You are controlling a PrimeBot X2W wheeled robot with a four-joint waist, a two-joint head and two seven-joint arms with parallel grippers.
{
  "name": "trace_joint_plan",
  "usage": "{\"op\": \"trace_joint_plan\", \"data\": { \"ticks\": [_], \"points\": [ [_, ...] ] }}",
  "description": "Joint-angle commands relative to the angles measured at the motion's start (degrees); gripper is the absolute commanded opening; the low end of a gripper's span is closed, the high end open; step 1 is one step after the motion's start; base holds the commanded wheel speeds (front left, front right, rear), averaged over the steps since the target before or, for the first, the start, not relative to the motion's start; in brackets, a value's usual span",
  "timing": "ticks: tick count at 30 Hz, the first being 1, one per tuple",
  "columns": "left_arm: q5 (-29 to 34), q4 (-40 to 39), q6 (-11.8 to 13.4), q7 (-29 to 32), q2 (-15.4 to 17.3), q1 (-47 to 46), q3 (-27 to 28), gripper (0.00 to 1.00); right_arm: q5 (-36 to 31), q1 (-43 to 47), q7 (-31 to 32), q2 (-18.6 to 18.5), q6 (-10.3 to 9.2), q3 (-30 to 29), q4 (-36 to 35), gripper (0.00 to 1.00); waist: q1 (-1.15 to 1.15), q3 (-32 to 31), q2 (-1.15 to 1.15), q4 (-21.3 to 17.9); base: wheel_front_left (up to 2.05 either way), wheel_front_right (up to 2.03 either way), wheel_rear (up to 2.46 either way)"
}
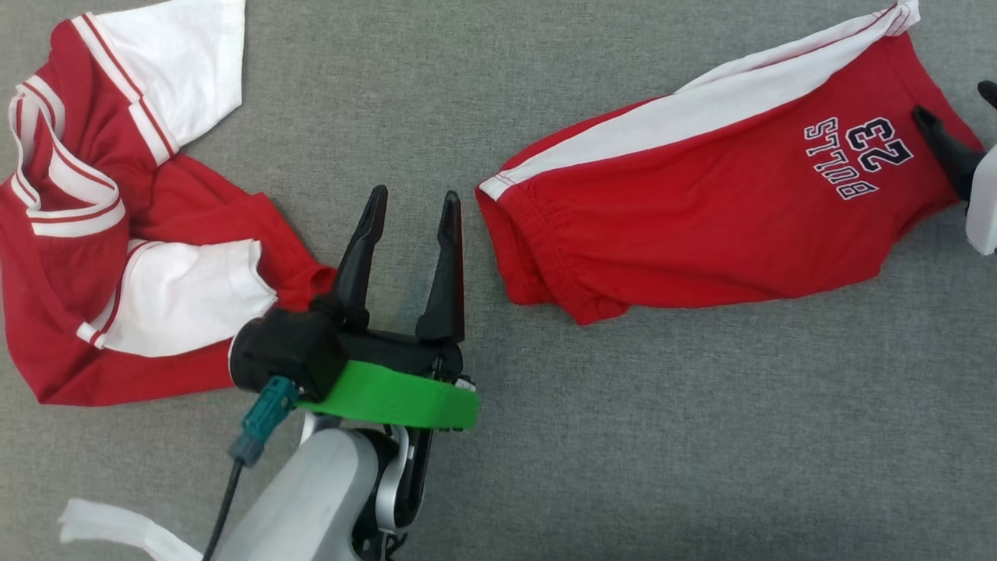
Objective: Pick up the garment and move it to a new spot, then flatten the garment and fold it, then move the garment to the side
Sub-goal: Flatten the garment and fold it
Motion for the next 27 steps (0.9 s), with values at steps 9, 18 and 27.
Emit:
{"op": "trace_joint_plan", "data": {
  "ticks": [9, 18, 27],
  "points": [
    [10.8, 0.4, -5.9, -0.2, -5.4, 5.1, 4.2, 1.0, 0.3, 1.4, 10.8, 4.7, 0.16, -0.9, 2.1, 0.0, 0.0, 2.3, 0.0, 4.0, 0.0, 0.0, 0.0],
    [13.9, 2.5, -11.0, -0.2, -6.3, 11.1, 9.7, 1.0, 8.0, 6.6, 10.1, 3.8, -0.08, -13.2, 0.9, 0.0, 0.0, -2.6, 0.0, -2.1, 0.0, 0.0, 0.0],
    [14.9, 3.3, -14.1, -0.2, -6.5, 15.9, 12.9, 1.0, 5.7, 10.6, 11.5, 0.1, 0.0, -32.7, 7.0, 0.0, 0.0, -5.1, 0.0, -2.7, 0.0, 0.0, 0.0]
  ]
}}
